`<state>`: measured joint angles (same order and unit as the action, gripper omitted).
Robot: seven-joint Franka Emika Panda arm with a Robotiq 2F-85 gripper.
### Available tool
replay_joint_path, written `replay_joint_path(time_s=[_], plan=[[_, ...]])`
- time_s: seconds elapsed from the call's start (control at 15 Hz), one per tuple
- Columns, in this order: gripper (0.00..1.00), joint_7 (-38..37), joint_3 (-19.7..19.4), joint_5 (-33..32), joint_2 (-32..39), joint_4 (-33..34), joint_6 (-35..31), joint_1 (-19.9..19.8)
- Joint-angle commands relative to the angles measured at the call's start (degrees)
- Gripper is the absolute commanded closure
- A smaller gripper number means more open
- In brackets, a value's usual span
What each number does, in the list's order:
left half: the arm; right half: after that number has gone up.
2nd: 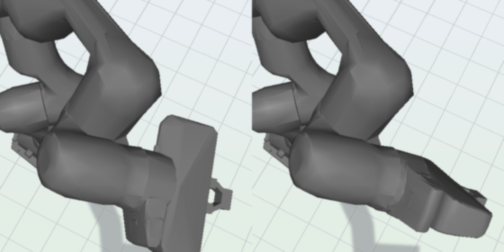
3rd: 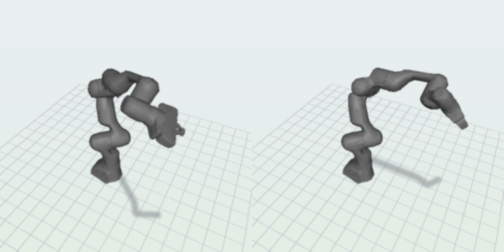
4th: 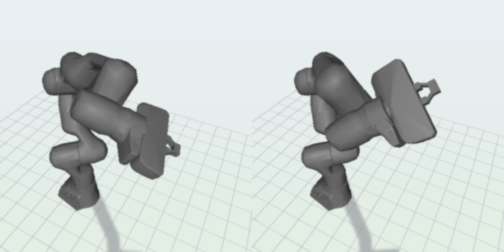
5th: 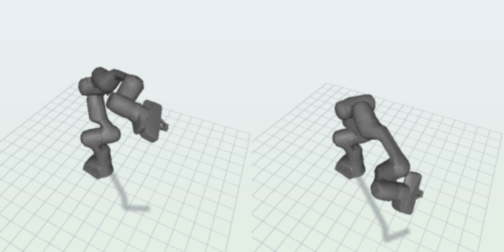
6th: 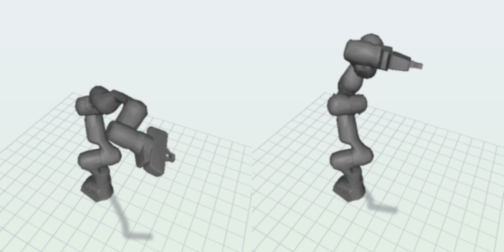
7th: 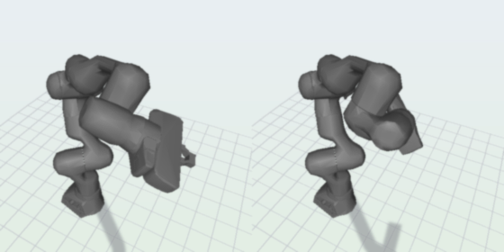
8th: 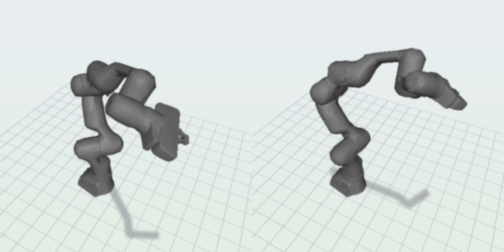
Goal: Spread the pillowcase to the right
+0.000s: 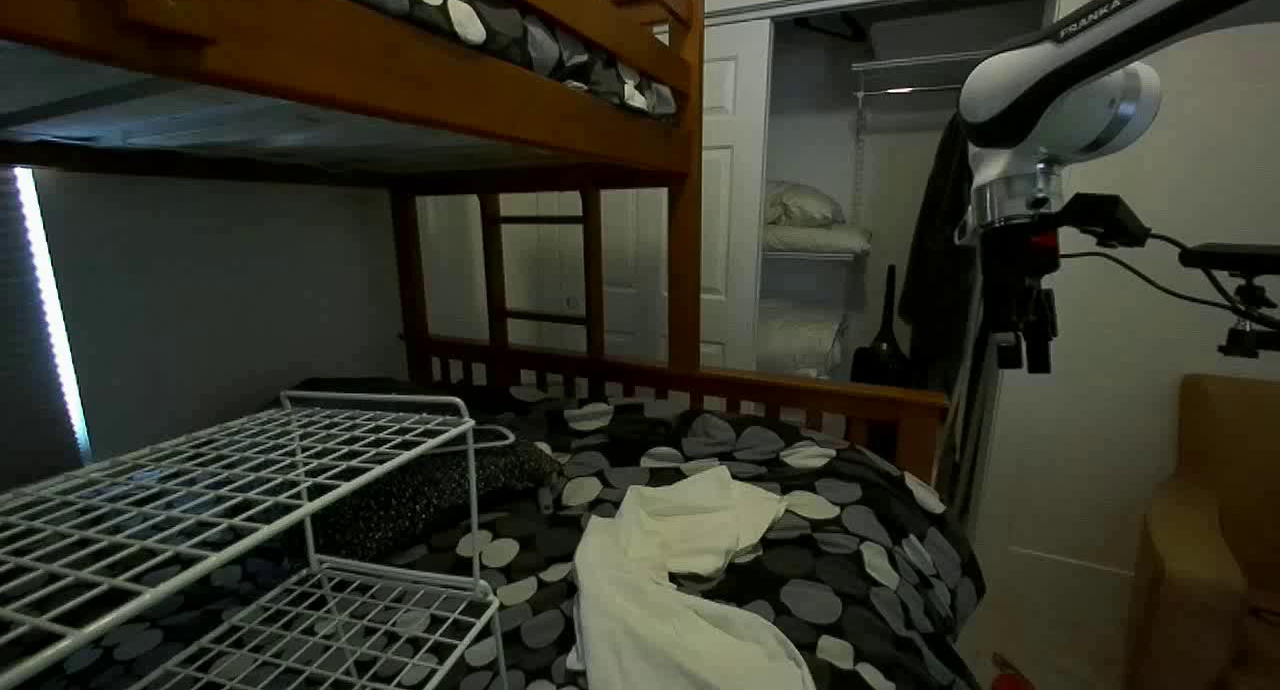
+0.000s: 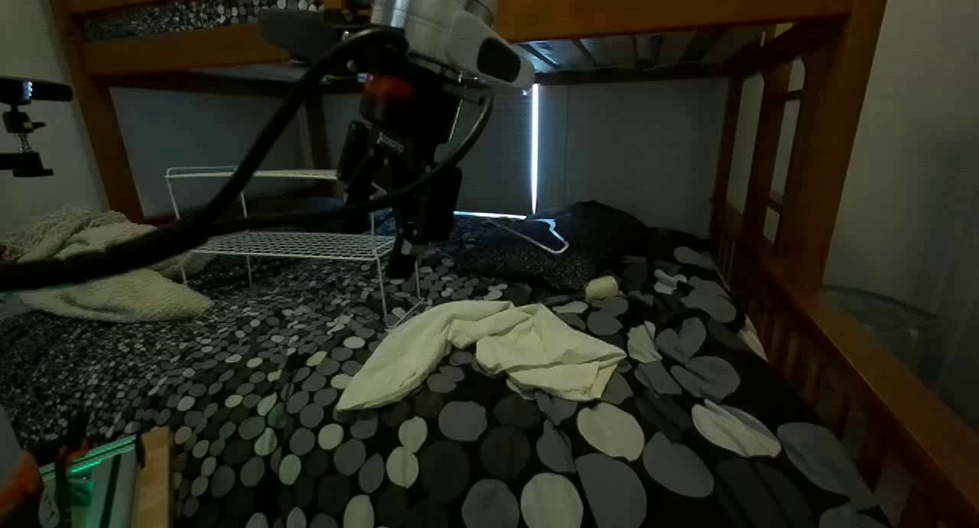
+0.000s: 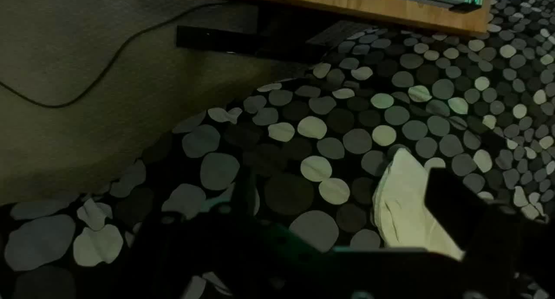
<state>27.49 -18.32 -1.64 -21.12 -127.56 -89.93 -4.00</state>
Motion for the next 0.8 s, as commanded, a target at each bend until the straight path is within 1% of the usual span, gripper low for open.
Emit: replay_joint_path(time_s=[0.0,0.67,0.73], plan=[[0.0,0.4,1.1,0.3,0.2,0.1,0.1,-1.3],[0.0,0.4,1.1,0.3,0.2,0.1,0.1,-1.3],[0.0,-1.6,1.4,1.7,0.5,-0.4,-1.9,-1.2]])
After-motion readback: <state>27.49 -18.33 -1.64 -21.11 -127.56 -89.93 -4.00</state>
